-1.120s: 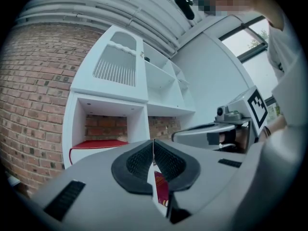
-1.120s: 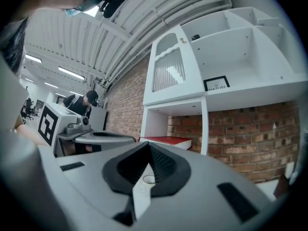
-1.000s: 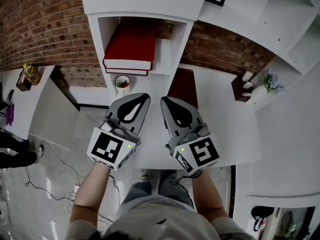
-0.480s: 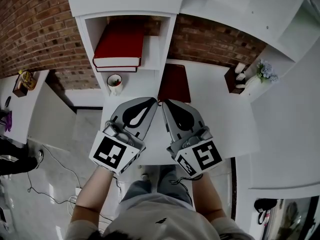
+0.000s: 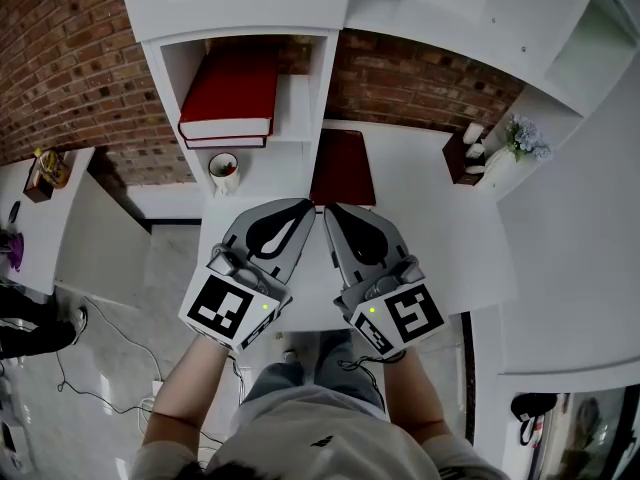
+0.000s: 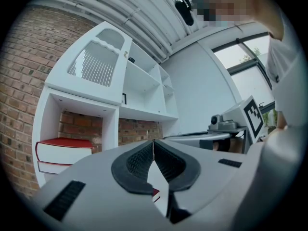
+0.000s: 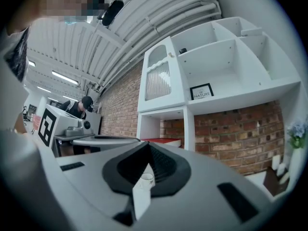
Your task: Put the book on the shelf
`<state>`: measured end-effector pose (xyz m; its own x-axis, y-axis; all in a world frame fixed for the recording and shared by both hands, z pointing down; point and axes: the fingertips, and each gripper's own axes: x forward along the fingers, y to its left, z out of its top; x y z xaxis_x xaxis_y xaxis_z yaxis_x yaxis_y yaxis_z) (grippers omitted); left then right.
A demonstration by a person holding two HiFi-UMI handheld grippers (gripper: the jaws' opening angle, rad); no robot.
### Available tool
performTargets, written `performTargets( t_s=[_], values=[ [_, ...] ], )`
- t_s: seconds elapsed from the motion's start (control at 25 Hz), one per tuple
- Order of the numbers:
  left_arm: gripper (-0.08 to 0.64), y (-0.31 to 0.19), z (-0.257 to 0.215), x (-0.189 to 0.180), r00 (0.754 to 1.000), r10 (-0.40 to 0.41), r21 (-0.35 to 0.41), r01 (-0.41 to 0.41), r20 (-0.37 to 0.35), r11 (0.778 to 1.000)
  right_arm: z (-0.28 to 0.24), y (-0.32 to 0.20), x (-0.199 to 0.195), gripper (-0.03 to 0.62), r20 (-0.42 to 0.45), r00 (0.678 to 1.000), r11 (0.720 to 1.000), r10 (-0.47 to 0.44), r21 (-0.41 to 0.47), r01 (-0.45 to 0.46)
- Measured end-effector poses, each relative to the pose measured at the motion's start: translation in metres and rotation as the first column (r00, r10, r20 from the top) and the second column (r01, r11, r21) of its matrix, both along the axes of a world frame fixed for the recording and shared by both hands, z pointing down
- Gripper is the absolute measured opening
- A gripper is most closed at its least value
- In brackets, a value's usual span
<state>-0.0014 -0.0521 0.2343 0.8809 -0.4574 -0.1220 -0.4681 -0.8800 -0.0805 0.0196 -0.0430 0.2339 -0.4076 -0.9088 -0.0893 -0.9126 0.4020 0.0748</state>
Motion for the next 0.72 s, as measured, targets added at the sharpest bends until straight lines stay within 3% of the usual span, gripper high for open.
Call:
performTargets(
  t_s=[0.72],
  values=[
    [0.018, 0.0049, -0.0034, -0.0050, 1.000, -0.005, -0.007, 0.005, -0.009, 1.000, -0.0028, 0.0029, -0.0075, 0.009, -0.010, 1.000, 1.000, -0.024, 0.002, 0.024]
  ],
)
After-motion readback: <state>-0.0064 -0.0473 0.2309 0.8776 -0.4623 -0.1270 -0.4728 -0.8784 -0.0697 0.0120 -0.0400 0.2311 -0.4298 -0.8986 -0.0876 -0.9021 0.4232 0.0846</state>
